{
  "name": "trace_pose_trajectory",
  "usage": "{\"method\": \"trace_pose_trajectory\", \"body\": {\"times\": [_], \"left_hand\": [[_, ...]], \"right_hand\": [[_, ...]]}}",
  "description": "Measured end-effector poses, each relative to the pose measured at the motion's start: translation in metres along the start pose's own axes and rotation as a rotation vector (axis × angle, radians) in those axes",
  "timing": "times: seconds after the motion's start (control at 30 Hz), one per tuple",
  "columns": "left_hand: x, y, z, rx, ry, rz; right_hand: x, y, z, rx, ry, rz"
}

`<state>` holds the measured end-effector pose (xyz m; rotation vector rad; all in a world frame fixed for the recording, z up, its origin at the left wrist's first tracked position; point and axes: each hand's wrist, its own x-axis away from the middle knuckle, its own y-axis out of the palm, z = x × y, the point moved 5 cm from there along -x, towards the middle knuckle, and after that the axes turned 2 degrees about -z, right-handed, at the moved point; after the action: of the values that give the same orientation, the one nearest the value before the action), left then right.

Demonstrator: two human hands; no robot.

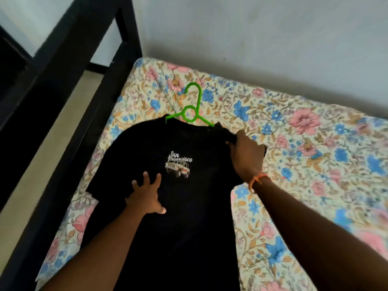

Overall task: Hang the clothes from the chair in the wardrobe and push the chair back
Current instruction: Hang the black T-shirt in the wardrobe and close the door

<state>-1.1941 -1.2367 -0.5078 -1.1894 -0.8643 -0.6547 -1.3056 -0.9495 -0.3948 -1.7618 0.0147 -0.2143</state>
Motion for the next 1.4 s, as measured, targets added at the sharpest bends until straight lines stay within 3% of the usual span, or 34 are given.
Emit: {"method": "trace_pose_trajectory", "body": {"times": [0.07, 0.2, 0.27, 0.37, 0.47, 0.57, 0.63, 0.8, 0.9, 1.0, 1.4], "left_hand": [[0.032, -0.018, 0.014, 0.129, 0.073, 0.077], [0.152, -0.076, 0.08, 0.42, 0.297, 0.708], [0.226, -0.107, 0.121, 0.424, 0.399, 0.958], [0.315, -0.138, 0.172, 0.339, 0.498, 1.097], [0.399, -0.155, 0.223, 0.289, 0.69, 1.109], [0.478, -0.146, 0.287, 0.058, 0.967, 1.047], [0.529, -0.12, 0.328, -0.066, 1.067, 0.963], [0.654, -0.035, 0.428, -0.273, 1.303, 0.946], [0.727, 0.023, 0.484, -0.276, 1.415, 0.896], [0.793, 0.085, 0.536, -0.225, 1.537, 0.799], [0.994, 0.317, 0.774, -0.155, 1.967, 0.502]], "right_hand": [[0.032, -0.042, 0.003, 0.024, 0.007, 0.085], [0.114, -0.126, 0.031, -0.061, 0.076, 0.177], [0.162, -0.173, 0.049, -0.129, 0.086, 0.233], [0.233, -0.237, 0.081, -0.169, 0.128, 0.337], [0.306, -0.303, 0.126, -0.177, 0.232, 0.465], [0.377, -0.362, 0.173, -0.267, 0.297, 0.561], [0.431, -0.394, 0.207, -0.288, 0.328, 0.596], [0.572, -0.456, 0.296, -0.251, 0.349, 0.68], [0.655, -0.488, 0.347, -0.089, 0.386, 0.746], [0.741, -0.515, 0.394, -0.103, 0.454, 0.854], [1.01, -0.626, 0.565, 0.426, 0.925, 1.096]]}}
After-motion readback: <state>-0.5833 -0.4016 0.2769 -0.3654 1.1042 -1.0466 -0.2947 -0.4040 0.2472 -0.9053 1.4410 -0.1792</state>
